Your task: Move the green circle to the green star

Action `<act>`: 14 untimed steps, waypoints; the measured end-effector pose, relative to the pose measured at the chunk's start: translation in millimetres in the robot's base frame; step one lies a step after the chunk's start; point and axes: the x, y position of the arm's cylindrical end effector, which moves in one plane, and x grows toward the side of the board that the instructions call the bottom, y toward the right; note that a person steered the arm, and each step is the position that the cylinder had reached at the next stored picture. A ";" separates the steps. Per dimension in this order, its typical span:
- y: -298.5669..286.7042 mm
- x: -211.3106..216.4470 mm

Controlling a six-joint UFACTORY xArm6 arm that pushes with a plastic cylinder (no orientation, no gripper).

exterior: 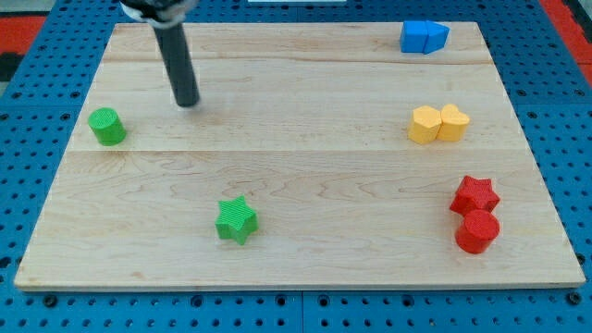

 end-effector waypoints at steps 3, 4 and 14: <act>-124.8 64.4; -84.3 74.5; 133.9 136.8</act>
